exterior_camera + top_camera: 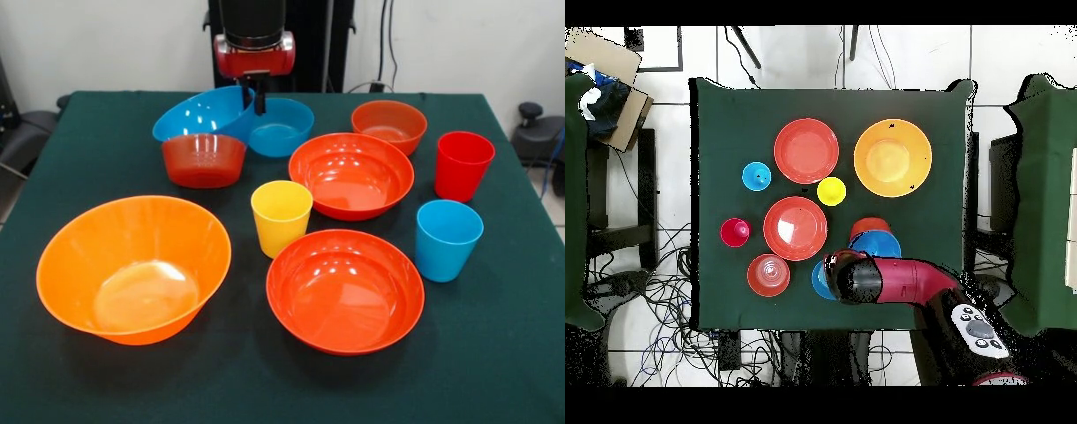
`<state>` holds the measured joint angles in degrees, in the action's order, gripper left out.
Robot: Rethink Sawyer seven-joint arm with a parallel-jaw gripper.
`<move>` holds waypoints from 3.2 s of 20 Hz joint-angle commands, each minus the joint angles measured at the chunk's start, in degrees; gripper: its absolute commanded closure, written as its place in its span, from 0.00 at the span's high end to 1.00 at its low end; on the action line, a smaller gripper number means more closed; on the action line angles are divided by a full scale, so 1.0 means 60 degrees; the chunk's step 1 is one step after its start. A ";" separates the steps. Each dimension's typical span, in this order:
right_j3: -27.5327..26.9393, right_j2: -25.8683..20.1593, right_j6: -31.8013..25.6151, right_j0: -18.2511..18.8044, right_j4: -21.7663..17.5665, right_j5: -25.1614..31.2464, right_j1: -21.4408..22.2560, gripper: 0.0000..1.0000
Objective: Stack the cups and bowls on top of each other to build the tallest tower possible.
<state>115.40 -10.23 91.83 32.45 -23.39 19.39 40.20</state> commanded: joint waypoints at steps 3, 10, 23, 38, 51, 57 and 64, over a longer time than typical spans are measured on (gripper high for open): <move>-0.0199 -0.0742 0.0732 -0.0052 0.0829 0.1137 0.0832 0.00; -0.0067 -0.0909 0.0617 0.0187 0.0968 0.0807 0.0560 0.00; -0.0143 -0.0955 0.0549 0.0201 0.0988 0.0669 0.0392 0.00; -0.0880 -0.1242 0.0330 0.0081 0.1030 0.0967 0.0112 0.00; -0.1282 -0.1502 0.0030 0.0272 0.0920 0.1083 -0.0279 0.00; -0.1315 -0.1542 0.0047 0.0293 0.0894 0.1175 -0.0239 0.00; -0.1400 -0.1597 0.0052 0.0298 0.0893 0.1301 -0.0237 0.00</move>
<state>110.74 -15.21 91.83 34.06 -18.81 21.50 41.89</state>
